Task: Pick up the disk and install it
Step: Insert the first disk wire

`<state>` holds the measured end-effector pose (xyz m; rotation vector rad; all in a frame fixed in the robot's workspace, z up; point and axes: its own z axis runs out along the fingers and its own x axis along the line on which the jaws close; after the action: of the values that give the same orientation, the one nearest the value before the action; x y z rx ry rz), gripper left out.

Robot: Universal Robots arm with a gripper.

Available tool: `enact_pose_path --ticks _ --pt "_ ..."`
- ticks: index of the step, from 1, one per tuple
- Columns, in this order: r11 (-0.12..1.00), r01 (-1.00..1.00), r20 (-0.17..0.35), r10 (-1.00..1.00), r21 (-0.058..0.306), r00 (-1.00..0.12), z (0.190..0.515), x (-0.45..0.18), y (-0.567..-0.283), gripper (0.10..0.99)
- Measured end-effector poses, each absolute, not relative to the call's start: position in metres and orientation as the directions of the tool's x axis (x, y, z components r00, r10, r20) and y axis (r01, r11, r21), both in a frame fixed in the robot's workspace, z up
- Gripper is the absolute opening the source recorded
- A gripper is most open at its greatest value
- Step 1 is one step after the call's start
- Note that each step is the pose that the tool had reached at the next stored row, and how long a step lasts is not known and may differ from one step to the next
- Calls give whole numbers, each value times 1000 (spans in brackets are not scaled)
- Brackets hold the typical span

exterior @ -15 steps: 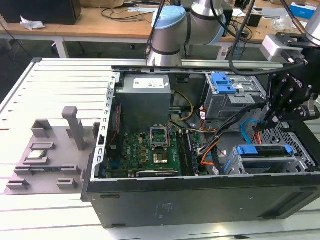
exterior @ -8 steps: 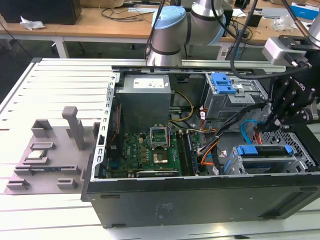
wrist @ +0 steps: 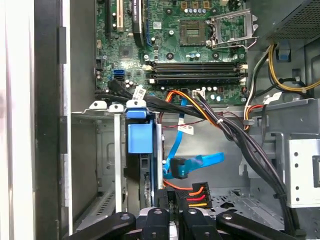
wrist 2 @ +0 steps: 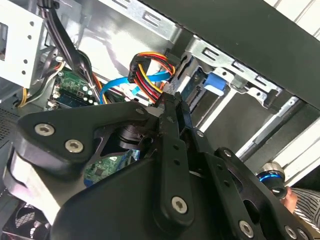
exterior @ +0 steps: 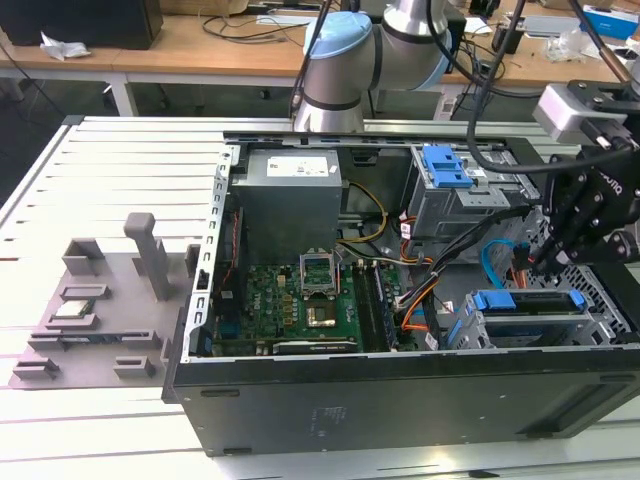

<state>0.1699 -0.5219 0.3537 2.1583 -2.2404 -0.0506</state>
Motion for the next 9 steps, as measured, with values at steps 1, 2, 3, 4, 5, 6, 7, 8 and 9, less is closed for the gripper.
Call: enact_pose_path --ticks 1,2,3,4,5,6,7,8,9 --pt "37 -998 -1 -999 44 -37 354 170 -523 169" --pt "37 -998 -1 -999 44 -37 354 170 -525 169" --pt "37 -998 -1 -999 44 -37 354 170 -526 169" --pt "37 -998 -1 -999 44 -37 354 170 -527 169" --pt "37 -998 -1 -999 44 -37 354 170 -530 169" --pt "37 -998 -1 -999 44 -37 354 170 -532 169" --pt "37 -998 -1 -999 44 -37 354 170 -535 169" --pt "37 -998 -1 -999 44 -37 354 170 -538 169" --pt "37 -998 -1 -999 44 -37 354 170 -541 169"
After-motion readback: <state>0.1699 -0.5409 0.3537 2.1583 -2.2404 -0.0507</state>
